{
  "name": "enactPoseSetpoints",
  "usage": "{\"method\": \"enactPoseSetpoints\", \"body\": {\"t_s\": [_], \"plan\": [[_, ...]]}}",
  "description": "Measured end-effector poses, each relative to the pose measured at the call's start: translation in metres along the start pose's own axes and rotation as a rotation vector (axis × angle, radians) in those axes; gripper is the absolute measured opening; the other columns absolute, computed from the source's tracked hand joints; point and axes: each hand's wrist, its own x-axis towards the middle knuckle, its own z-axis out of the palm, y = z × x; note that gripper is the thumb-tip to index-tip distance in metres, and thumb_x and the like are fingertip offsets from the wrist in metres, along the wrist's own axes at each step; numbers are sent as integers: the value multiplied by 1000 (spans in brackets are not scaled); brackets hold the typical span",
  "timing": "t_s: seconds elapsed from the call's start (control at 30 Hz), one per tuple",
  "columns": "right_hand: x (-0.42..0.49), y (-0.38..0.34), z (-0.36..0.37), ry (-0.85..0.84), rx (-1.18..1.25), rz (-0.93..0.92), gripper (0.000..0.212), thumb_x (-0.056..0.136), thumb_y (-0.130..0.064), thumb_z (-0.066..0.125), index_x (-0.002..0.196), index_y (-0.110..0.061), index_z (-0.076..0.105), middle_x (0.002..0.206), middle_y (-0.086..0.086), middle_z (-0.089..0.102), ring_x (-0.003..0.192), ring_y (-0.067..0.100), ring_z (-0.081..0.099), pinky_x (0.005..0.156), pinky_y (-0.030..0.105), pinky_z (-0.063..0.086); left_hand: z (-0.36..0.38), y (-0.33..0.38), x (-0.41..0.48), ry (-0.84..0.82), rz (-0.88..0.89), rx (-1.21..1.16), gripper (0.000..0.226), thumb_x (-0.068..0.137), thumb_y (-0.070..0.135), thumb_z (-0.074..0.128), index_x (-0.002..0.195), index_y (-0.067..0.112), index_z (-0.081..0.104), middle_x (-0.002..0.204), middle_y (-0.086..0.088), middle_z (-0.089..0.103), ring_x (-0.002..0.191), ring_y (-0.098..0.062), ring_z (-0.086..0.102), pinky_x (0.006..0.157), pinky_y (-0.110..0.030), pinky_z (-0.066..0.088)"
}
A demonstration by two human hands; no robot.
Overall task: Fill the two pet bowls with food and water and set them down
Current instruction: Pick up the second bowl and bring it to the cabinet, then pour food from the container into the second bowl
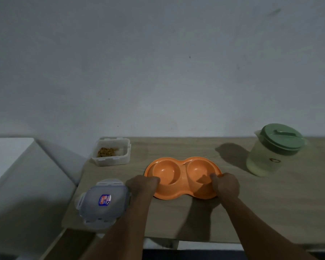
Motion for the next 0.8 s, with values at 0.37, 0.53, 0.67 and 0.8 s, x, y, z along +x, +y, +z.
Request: {"method": "enactPoseSetpoints", "body": {"t_s": [0.37,0.53,0.67,0.8], "plan": [[-1,5,-8,-13,23,-46,60,91,-50,58,116,4,62,123,26,60,116,42,55,97,46,46,6,-3,-7,39,21,-58,59,84,45,68,120,-2,63,121,-20,64,109,-34,62,82,-35,49],[-13,-16,-24,85,-10,-207,47,95,-41,52,128,-7,57,134,21,51,126,42,45,99,49,41,-17,-2,-20,174,55,-156,59,89,40,62,128,-5,57,130,-22,59,120,-38,56,92,-38,46],[-37,-59,-9,9,84,-370,31,94,-30,54,111,-8,66,117,17,65,112,37,58,93,41,47,-51,-5,-19,257,50,-157,57,94,37,55,135,-2,51,138,-19,54,128,-35,50,99,-37,42],[-77,-101,19,-120,99,-473,26,94,-27,54,95,-8,72,102,17,72,103,37,64,85,37,50,-91,-7,-2,326,42,-144,48,97,32,49,133,0,53,134,-17,58,123,-35,55,95,-37,45]]}}
